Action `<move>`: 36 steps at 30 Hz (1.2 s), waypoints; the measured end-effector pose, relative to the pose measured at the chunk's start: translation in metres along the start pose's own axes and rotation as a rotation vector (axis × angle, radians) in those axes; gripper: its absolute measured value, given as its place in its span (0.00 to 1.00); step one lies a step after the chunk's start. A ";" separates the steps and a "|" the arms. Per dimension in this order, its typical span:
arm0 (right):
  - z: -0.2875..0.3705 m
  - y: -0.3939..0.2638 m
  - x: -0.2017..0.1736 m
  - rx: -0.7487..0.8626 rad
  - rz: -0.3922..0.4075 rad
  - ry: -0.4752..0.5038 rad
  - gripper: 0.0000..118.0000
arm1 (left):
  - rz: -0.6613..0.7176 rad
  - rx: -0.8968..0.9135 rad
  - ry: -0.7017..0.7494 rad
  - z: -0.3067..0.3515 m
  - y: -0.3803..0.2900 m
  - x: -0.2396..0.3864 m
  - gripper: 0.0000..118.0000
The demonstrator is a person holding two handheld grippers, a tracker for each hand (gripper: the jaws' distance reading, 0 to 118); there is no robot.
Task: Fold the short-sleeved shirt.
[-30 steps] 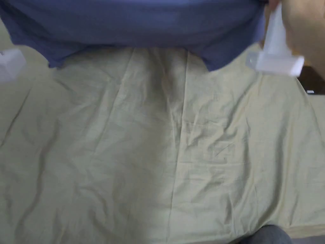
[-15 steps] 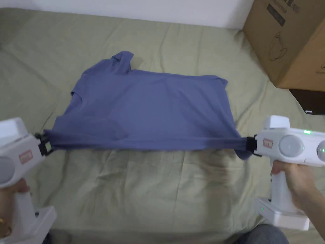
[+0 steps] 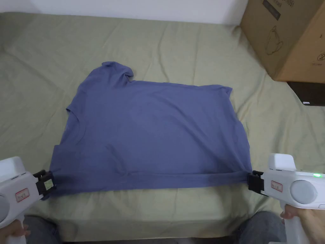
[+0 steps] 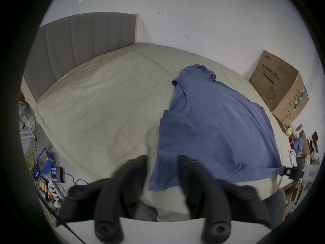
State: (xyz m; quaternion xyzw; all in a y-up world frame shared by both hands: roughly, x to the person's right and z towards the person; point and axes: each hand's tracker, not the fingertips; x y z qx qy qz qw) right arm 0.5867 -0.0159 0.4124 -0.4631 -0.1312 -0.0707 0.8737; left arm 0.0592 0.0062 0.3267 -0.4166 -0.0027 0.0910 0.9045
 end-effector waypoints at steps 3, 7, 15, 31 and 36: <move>0.019 -0.002 0.001 0.006 0.029 0.016 0.94 | 0.028 0.029 0.004 0.015 0.007 -0.011 0.86; 0.062 0.017 -0.003 0.147 0.083 -0.040 0.94 | 0.058 0.146 0.003 0.043 0.027 -0.016 1.00; 0.131 0.041 -0.035 0.512 -0.016 0.071 0.94 | -0.191 0.408 0.043 0.060 0.042 0.037 1.00; 0.129 0.018 -0.062 0.655 -0.065 0.121 0.00 | -0.228 0.500 -0.130 0.057 0.022 0.071 0.00; 0.129 0.017 -0.062 0.647 -0.048 0.129 0.00 | -0.225 0.475 -0.124 0.054 0.024 0.063 0.00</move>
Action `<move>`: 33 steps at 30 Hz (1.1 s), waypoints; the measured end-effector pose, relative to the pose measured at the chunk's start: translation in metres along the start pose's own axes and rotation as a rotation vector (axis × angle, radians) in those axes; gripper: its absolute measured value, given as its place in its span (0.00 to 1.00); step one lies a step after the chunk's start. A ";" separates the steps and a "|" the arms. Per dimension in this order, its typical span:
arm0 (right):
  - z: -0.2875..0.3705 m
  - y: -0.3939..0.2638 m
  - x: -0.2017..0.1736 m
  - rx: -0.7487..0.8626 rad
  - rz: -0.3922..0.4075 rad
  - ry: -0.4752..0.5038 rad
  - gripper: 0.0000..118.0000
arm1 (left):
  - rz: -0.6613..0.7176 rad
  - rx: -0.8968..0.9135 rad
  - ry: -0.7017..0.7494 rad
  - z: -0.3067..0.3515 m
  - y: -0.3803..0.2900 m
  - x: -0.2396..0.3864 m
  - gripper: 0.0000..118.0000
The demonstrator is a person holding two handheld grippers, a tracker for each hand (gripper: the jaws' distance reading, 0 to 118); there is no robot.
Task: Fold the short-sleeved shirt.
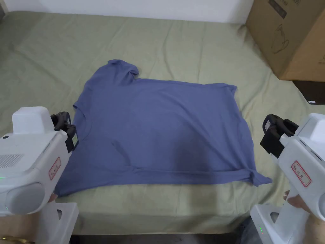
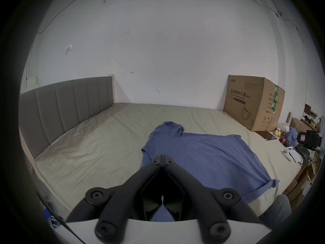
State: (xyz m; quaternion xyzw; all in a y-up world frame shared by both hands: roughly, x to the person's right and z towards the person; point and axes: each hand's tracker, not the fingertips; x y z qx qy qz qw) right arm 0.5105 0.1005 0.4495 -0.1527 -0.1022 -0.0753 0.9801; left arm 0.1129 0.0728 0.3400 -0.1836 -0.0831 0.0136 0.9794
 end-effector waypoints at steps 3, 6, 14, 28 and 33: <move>0.001 -0.001 -0.002 -0.009 0.013 0.006 0.00 | 0.036 -0.095 0.024 -0.009 0.008 -0.014 0.00; -0.001 -0.002 0.000 -0.018 0.010 0.005 0.00 | 0.099 -0.294 0.087 -0.023 0.018 -0.029 0.27; -0.005 -0.008 0.001 -0.065 0.016 -0.002 0.00 | 0.123 -0.634 0.085 -0.071 -0.020 -0.072 1.00; -0.007 -0.013 0.008 -0.113 0.002 -0.040 0.00 | 0.174 -0.859 0.009 -0.108 -0.085 -0.076 0.01; -0.006 -0.011 0.016 -0.123 -0.012 -0.053 0.00 | 0.180 -0.763 0.004 -0.092 -0.070 -0.079 0.00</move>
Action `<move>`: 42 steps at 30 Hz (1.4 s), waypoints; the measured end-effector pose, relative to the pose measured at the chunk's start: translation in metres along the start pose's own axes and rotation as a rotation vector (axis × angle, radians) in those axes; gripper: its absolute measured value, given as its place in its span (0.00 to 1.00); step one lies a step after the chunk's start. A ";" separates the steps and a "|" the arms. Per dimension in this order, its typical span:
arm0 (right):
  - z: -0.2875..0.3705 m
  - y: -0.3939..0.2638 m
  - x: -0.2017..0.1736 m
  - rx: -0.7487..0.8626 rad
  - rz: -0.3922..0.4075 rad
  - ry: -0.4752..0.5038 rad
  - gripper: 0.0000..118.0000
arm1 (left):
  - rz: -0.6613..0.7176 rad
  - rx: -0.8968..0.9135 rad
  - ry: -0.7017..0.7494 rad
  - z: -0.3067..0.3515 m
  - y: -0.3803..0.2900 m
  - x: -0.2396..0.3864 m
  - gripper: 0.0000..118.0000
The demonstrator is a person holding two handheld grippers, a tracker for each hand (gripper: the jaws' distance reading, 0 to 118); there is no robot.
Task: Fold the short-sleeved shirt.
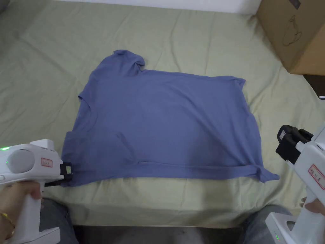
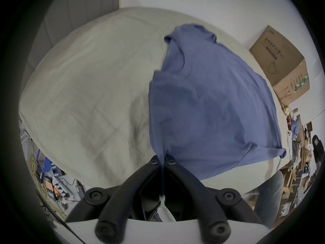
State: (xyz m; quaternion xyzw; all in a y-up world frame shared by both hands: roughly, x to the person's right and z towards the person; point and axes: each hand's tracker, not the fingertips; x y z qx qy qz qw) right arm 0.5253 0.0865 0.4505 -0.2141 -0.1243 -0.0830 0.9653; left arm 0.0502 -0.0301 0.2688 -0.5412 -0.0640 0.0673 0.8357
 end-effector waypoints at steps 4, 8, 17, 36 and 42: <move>-0.012 0.007 0.018 -0.110 -0.004 -0.013 0.00 | 0.053 0.153 -0.072 0.041 -0.001 0.006 0.00; -0.041 0.006 0.043 -0.309 0.000 0.001 0.37 | 0.074 0.216 -0.104 0.064 0.001 0.014 0.00; -0.100 -0.049 0.077 -0.617 0.036 -0.076 0.94 | 0.117 0.250 -0.132 0.072 0.006 0.021 0.00; -0.105 0.006 0.066 -0.583 0.001 0.013 0.05 | 0.277 0.280 -0.208 0.079 0.050 0.014 0.00; -0.139 0.066 0.048 -0.505 0.027 -0.029 0.05 | 0.261 0.346 -0.178 0.056 0.123 0.015 0.00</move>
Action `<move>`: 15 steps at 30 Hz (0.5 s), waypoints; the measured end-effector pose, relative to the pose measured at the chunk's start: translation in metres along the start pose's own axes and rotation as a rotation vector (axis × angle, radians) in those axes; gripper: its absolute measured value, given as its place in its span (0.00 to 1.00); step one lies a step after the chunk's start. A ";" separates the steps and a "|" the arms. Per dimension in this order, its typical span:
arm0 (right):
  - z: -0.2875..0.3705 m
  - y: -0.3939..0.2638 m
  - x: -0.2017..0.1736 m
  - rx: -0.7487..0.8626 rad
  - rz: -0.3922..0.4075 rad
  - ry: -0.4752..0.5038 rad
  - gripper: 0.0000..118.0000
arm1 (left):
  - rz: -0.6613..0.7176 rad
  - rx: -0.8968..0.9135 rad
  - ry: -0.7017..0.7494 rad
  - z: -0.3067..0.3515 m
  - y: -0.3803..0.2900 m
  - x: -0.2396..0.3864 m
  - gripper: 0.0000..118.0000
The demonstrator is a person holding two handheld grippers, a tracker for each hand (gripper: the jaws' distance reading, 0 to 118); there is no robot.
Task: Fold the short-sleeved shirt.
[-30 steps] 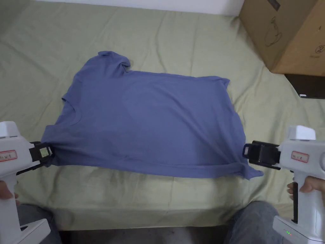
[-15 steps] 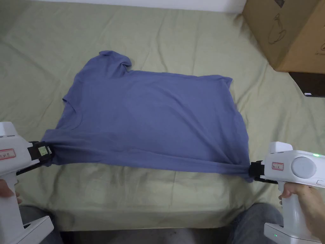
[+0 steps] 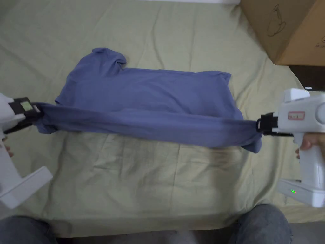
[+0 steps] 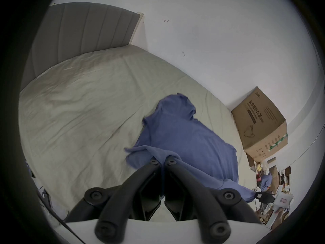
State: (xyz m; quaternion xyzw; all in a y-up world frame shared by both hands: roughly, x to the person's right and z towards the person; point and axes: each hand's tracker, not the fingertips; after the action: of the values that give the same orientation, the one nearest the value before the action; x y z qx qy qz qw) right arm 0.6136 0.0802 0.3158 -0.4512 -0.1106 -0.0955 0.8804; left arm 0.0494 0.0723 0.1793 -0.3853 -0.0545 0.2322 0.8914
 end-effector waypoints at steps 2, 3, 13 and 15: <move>-0.015 0.022 -0.007 0.003 -0.002 -0.045 0.05 | 0.006 0.002 -0.005 -0.021 0.017 0.008 0.00; -0.029 0.030 -0.005 -0.001 0.003 -0.057 0.05 | -0.003 0.002 0.003 -0.031 0.022 0.011 0.00; -0.136 0.062 -0.010 -0.103 -0.026 -0.159 0.05 | -0.110 -0.106 0.167 -0.131 0.009 0.040 0.04; -0.145 0.059 -0.009 -0.100 -0.054 -0.165 0.11 | -0.135 -0.118 0.191 -0.142 0.006 0.039 0.32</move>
State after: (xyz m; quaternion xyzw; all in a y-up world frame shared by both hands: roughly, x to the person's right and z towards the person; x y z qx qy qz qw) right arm 0.6363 -0.0034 0.1853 -0.4979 -0.1900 -0.0873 0.8417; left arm 0.1211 -0.0004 0.0724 -0.4528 -0.0088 0.1302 0.8820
